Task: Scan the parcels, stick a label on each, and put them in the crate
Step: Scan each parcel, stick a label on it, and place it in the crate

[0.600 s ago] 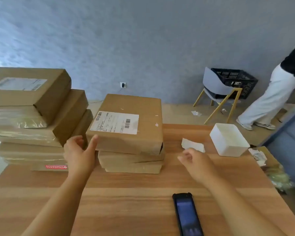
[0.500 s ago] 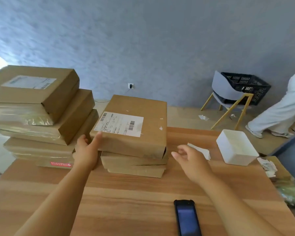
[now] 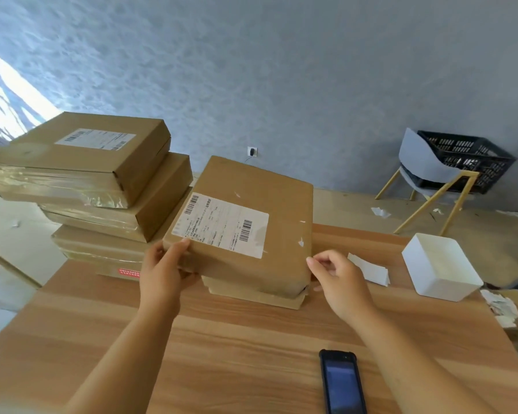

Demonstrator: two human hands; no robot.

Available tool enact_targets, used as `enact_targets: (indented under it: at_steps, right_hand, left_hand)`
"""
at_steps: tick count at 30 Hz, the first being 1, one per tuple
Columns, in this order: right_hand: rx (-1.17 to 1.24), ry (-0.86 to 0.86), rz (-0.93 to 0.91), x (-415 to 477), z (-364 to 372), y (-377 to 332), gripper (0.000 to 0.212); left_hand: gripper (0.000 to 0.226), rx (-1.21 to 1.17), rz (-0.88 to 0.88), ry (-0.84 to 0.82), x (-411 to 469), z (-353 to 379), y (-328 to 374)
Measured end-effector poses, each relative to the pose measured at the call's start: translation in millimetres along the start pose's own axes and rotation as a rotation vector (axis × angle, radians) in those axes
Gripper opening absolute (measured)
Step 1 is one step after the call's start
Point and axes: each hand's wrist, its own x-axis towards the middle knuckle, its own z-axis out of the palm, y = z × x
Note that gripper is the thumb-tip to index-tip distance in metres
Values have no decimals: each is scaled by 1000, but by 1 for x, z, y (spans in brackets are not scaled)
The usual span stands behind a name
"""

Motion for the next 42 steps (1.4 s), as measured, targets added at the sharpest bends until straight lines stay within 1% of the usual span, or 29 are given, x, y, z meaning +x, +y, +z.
enact_targets:
  at_steps: [2,3,4,6,8,10,12,13,14,15,16,17,18,19,21,24,26,28,30,32,35,37,39,41,42]
  right_hand:
    - [28,19,-31,-20,2,-2,9]
    - [30,53,-41,-29,3,-3,7]
    - [25,104,-47,-38,4,-4,9]
    - [24,220,-39,-55,7,-8,23]
    - [39,290,-9,-69,11,-10,43]
    - [65,252,22,-81,16,-10,62]
    - [167,89,68,-93,24,-8,71]
    - [220,-20,92,-100,28,-7,69]
    - [241,-115,111,-106,33,-5,60]
    - [230,-177,121,-113,38,0,46]
    - [214,-198,136,-121,45,6,30]
    - [213,-186,159,-129,51,13,19]
    - [227,-156,198,-137,56,20,15]
    - [232,-120,248,-145,61,28,15]
    - [189,-62,343,-159,68,44,19]
    - [71,14,441,-176,72,60,21]
    - [21,46,475,-184,75,64,31]
    - [-48,61,511,-189,80,66,41]
    - [-94,55,543,-191,86,67,49]
    - [-160,-13,568,-189,90,69,51]
    - [-341,-246,567,-185,88,75,37]
    - [-414,-342,526,-184,81,81,37]
    - [-481,-313,481,-183,72,86,36]
    - [-565,-205,438,-179,61,92,30]
    - [-608,-154,421,-175,55,97,29]
  left_hand:
    - [24,-29,48,-33,-11,-22,7]
    - [27,-33,67,-53,-15,-35,10]
    - [25,-36,83,-78,-19,-49,13]
    - [20,-40,104,-140,-26,-79,18]
    - [21,-22,99,-205,-32,-110,21]
    - [26,6,72,-283,-37,-138,22]
    - [30,37,35,-356,-42,-160,19]
    - [31,51,20,-382,-44,-168,17]
    - [31,62,7,-394,-46,-175,14]
    - [31,66,-4,-376,-46,-180,10]
    - [34,63,-24,-323,-46,-182,5]
    - [41,57,-55,-244,-44,-184,-2]
    - [50,51,-101,-168,-44,-185,-10]
    - [53,62,-150,-123,-44,-185,-18]
    - [46,136,-241,-144,-49,-183,-35]
    - [45,343,-296,-272,-66,-180,-61]
    - [45,506,-279,-362,-80,-176,-73]
    - [47,594,-285,-429,-91,-170,-83]
    - [59,700,-247,-469,-97,-166,-92]
    - [65,859,-157,-482,-95,-163,-97]
    - [60,997,-58,-489,-86,-160,-99]
    - [58,1087,-4,-472,-82,-157,-102]
    - [55,1243,89,-434,-85,-152,-105]
    - [54,1386,201,-375,-94,-142,-110]
    - [54,1403,242,-355,-100,-135,-112]
